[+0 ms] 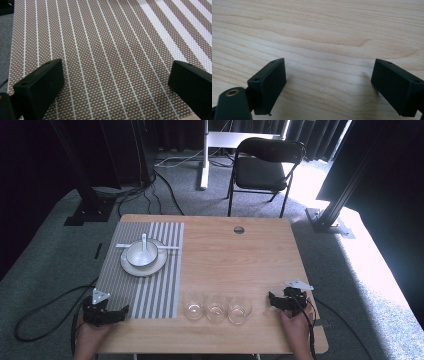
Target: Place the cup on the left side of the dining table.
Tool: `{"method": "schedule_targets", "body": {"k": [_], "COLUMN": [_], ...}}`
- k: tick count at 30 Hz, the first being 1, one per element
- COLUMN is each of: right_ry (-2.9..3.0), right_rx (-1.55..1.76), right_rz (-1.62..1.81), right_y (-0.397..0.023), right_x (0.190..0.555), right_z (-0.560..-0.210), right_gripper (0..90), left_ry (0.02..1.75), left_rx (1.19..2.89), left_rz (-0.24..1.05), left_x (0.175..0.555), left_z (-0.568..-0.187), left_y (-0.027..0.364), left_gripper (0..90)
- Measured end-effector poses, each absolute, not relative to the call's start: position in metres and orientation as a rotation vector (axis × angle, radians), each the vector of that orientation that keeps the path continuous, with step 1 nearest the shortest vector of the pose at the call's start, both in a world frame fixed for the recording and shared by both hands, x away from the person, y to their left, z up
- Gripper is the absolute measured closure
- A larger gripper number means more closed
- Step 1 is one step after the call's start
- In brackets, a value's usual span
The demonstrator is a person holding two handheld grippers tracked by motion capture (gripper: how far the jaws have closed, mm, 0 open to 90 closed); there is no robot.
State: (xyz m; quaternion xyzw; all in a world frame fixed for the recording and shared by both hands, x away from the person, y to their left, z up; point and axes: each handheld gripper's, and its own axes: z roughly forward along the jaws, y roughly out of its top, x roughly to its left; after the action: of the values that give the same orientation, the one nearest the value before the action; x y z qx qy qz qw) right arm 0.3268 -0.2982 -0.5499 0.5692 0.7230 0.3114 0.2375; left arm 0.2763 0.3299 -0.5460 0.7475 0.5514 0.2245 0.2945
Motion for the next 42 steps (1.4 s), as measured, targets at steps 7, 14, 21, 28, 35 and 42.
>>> {"method": "schedule_targets", "body": {"k": [7, 14, 21, 28, 35, 42], "right_ry": [1.981, 1.981, 1.981, 1.981, 1.981, 1.981], "right_rx": [1.560, 1.560, 1.560, 1.561, 1.560, 1.560], "right_rz": [0.854, 0.854, 0.854, 0.854, 0.854, 0.854], "right_y": [-0.2982, -0.2982, -0.2982, -0.2982, -0.2982, -0.2982], "right_x": [0.3268, 0.3267, 0.3267, 0.3267, 0.3268, 0.3268], "right_z": [-0.5499, -0.5499, -0.5499, -0.5499, -0.5499, -0.5499], "right_gripper": [12.1, 12.1, 12.1, 12.1, 12.1, 12.1], "left_ry": [1.467, 1.453, 1.444, 1.394, 1.371, 1.369], "left_rx": [1.989, 1.999, 2.017, 2.025, 2.057, 2.054], "left_rz": [0.598, 0.591, 0.574, 0.535, 0.554, 0.549], "left_x": [0.2762, 0.2758, 0.2758, 0.2742, 0.2709, 0.2690], "left_z": [-0.5460, -0.5460, -0.5449, -0.5443, -0.5448, -0.5444], "left_y": [0.3300, 0.3311, 0.3318, 0.3383, 0.3368, 0.3393], "left_gripper": [0.7, 0.7, 0.8, 0.7, 0.9, 0.8]}}
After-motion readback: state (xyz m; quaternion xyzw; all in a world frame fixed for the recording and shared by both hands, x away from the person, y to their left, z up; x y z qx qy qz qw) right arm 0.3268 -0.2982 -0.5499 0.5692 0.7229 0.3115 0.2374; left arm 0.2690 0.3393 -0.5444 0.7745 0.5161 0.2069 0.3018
